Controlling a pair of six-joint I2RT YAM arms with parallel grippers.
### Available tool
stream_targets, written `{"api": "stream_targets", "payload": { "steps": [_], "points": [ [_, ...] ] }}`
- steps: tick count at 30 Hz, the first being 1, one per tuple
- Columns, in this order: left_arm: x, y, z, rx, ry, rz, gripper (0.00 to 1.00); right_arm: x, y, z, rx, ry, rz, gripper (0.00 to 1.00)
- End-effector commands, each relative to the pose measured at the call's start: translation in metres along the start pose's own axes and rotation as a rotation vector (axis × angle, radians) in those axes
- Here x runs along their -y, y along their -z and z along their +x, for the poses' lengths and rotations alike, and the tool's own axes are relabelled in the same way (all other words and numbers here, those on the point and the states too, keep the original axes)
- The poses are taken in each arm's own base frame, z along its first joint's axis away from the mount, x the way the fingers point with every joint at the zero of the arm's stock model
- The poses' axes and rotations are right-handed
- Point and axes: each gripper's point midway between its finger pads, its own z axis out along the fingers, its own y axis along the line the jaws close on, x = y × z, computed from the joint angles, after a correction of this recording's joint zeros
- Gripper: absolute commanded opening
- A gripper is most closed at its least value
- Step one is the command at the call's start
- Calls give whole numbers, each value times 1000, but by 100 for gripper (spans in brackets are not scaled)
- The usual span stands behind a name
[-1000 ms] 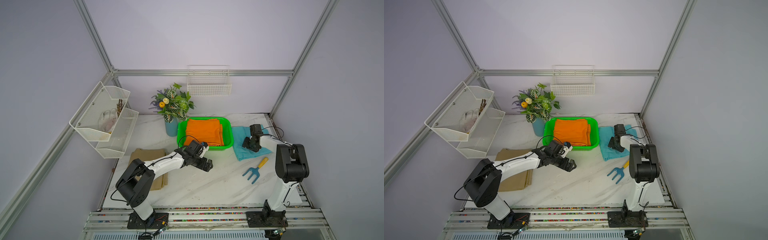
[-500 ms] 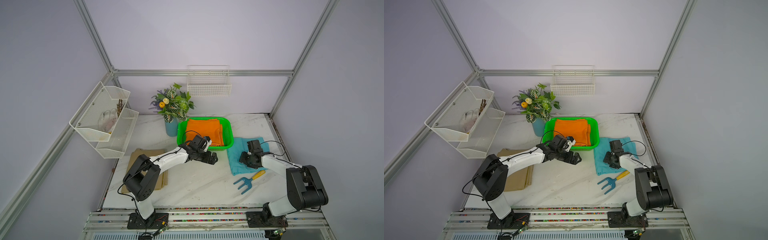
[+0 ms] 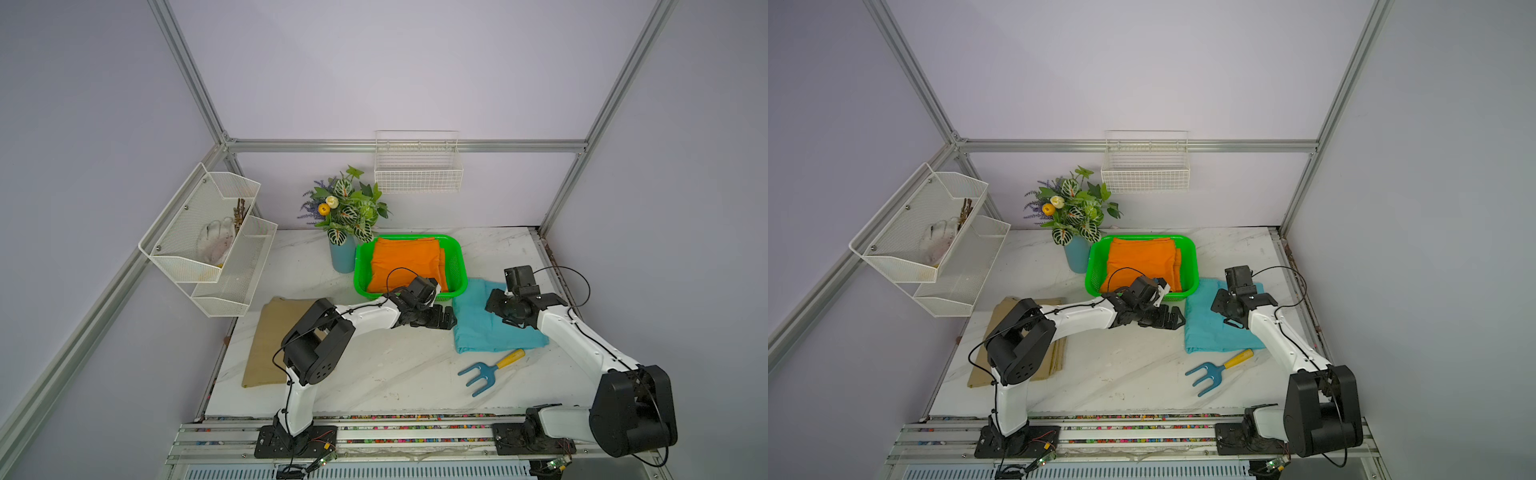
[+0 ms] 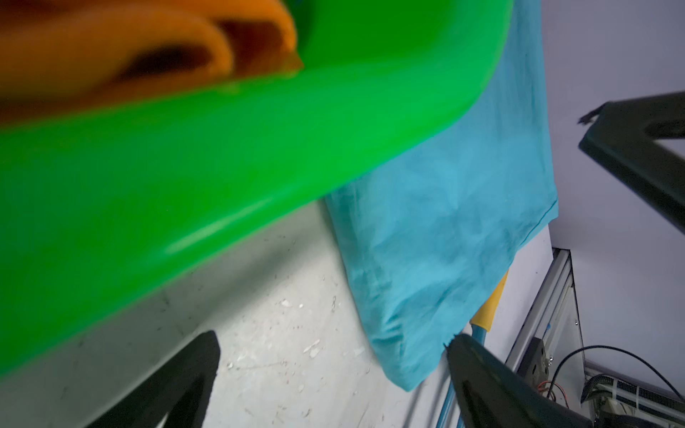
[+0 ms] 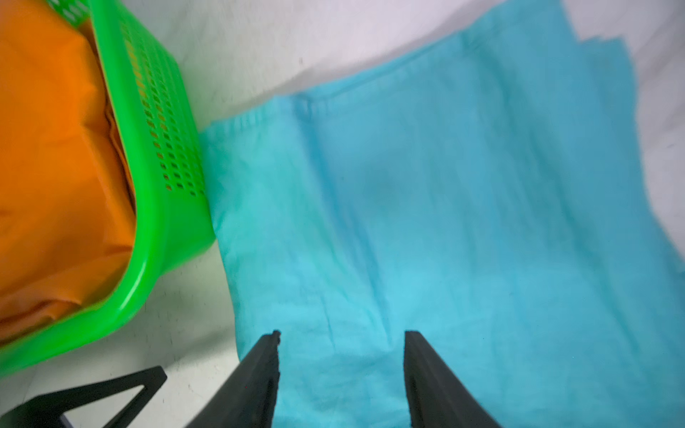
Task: Put the folded long pants in the basket
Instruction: Move the long pant to the center of the board, then pick up the long pant at the center of the board.
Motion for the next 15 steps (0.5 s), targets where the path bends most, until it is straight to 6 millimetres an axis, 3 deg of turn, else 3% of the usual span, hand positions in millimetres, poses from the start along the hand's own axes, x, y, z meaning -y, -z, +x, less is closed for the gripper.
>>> {"api": "stream_targets", "payload": {
  "steps": [1,3,8,9,15],
  "points": [
    [12,-11,-25,93,-7,35,99,36,0,-9,-13,14,104,59],
    [13,-17,-28,112,-5,37,99,54,-4,-18,-12,-18,128,64],
    [12,-40,-27,93,28,36,98,92,-16,-32,-23,-93,150,64],
    [12,-43,-28,88,33,34,98,100,-17,-35,-19,-126,151,69],
    [18,-64,-25,48,34,30,96,129,-25,-53,31,-223,76,72]
  ]
}}
